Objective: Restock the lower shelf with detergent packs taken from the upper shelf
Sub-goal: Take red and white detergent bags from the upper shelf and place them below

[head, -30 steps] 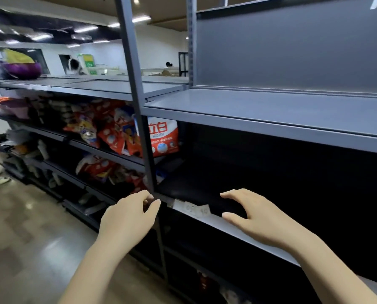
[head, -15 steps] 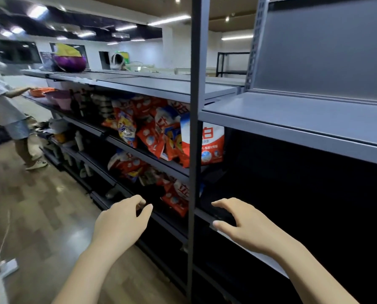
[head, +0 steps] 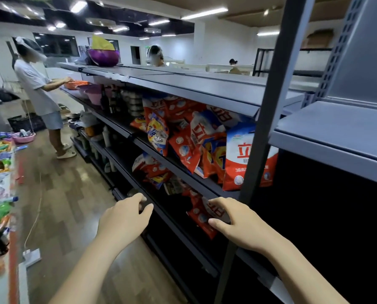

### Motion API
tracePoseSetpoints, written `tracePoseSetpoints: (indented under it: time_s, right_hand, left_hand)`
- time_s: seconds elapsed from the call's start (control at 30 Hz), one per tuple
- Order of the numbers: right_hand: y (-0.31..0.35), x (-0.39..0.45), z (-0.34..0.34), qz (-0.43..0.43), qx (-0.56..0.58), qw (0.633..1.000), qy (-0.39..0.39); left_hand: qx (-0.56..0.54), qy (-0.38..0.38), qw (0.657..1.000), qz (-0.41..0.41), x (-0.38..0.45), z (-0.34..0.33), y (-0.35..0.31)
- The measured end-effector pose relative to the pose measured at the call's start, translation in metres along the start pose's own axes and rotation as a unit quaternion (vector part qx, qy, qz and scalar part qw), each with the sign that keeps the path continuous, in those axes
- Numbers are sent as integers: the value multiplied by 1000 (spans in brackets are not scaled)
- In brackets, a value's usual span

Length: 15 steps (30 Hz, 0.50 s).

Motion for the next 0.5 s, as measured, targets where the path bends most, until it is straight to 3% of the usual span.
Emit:
tracePoseSetpoints:
  time_s: [0.5]
  right_hand:
    - [38,176,-32,-91,-17,994,-49]
  left_hand:
    - [8,37,996,-79,207,20,76]
Point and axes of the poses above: each hand's wrist, its own x-axis towards the middle knuckle, its own z-axis out of the back of the hand, y = z × x, the point moved 3 cm from there along x, towards the middle knuckle, and after that the axes turned 1 degree about z, right-handed, at the moved point
